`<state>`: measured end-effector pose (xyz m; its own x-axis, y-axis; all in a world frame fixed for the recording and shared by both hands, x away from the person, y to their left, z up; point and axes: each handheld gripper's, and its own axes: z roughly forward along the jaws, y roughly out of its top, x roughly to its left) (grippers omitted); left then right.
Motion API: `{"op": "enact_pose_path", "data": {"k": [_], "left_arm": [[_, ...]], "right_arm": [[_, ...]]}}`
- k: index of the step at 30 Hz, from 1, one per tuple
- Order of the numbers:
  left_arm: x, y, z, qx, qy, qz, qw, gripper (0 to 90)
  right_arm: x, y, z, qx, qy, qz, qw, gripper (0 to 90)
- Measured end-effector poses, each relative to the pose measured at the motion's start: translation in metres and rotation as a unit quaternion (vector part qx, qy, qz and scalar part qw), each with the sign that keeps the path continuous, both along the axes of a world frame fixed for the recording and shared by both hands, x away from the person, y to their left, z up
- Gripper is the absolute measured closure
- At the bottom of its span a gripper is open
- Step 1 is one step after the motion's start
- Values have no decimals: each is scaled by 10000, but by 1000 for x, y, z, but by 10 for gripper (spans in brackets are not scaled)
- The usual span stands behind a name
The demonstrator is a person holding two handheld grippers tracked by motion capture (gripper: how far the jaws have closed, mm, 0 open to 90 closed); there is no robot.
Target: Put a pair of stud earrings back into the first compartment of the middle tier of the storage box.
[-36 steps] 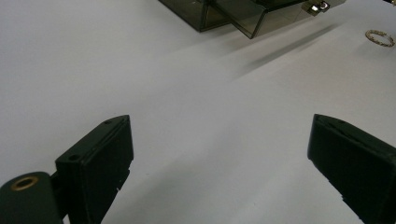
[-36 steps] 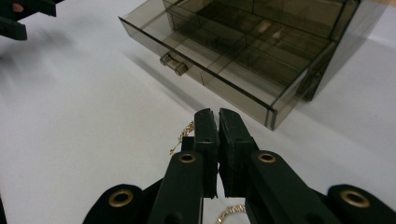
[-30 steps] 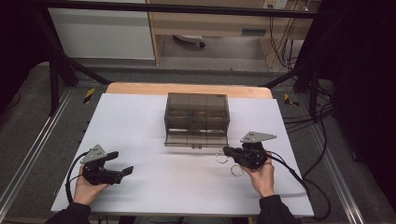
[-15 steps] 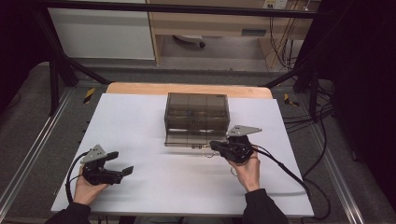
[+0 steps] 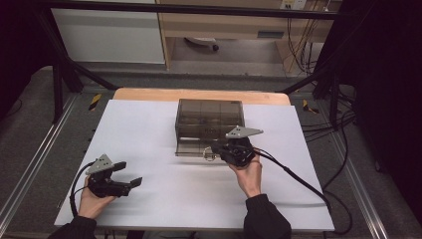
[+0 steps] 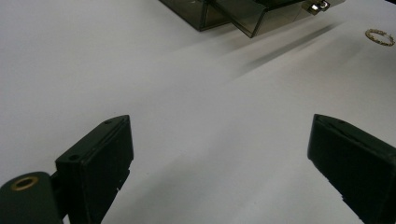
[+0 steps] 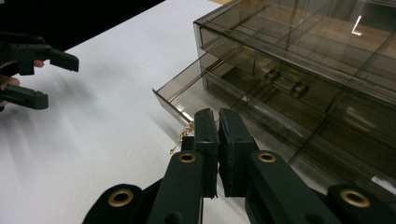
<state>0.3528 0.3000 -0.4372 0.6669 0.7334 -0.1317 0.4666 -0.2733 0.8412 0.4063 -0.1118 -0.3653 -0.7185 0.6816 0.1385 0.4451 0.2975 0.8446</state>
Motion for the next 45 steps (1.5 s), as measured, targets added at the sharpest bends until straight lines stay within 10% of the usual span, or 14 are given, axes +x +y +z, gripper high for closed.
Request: {"op": "enact_pose_path", "data": {"k": [45], "left_arm": [[0, 0, 0, 8, -3, -31, 10000, 70]], "right_arm": [[50, 70, -31, 0, 157, -251, 9996, 866]]}}
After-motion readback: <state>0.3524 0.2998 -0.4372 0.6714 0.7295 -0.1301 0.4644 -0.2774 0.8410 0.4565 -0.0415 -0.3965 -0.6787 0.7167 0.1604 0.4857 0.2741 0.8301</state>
